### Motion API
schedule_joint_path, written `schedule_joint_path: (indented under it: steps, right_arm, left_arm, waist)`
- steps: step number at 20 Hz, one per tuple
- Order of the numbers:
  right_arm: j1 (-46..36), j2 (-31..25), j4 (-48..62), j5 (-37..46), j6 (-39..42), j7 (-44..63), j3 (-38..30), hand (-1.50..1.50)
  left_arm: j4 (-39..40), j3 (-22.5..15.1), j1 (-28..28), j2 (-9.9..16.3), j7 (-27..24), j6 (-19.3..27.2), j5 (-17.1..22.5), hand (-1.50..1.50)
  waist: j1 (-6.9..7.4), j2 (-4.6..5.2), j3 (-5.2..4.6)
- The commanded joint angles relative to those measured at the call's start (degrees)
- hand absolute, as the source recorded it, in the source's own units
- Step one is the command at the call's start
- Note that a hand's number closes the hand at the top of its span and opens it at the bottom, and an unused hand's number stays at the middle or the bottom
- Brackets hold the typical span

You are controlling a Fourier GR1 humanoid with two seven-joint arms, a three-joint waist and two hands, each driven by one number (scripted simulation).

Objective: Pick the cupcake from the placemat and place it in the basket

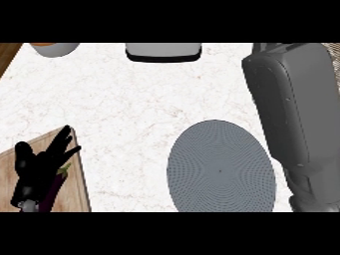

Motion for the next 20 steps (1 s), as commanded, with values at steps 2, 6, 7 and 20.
schedule_joint_path:
  steps: [2, 6, 7, 20]
  right_arm:
    - [-3.8, -2.1, -1.3, 2.0, 4.2, 7.6, -4.7, 1.50]
    - [-6.1, -7.8, 2.4, 0.3, 5.8, 4.6, -11.0, 1.50]
    - [-4.2, -7.4, 2.4, -0.2, 4.8, 2.3, -10.4, 1.50]
    - [0.8, -15.3, 6.9, -9.5, 3.0, -9.0, -19.9, 1.50]
  left_arm:
    - [6.6, 0.2, 0.0, -1.2, 2.6, 0.4, 0.0, 0.00]
    - [2.0, -0.4, 4.5, -1.2, 2.0, 0.3, -0.4, 0.00]
    - [3.9, 0.0, 4.4, -1.1, 0.8, -0.3, -0.4, 0.00]
    - [4.9, -0.8, 5.1, -3.9, -1.4, 0.3, -2.2, 0.00]
  waist:
    - [-1.07, 0.48, -0.74]
    - [0.07, 0.52, -0.69]
    - [-0.12, 0.61, -0.71]
    - [-0.02, 0.73, -0.67]
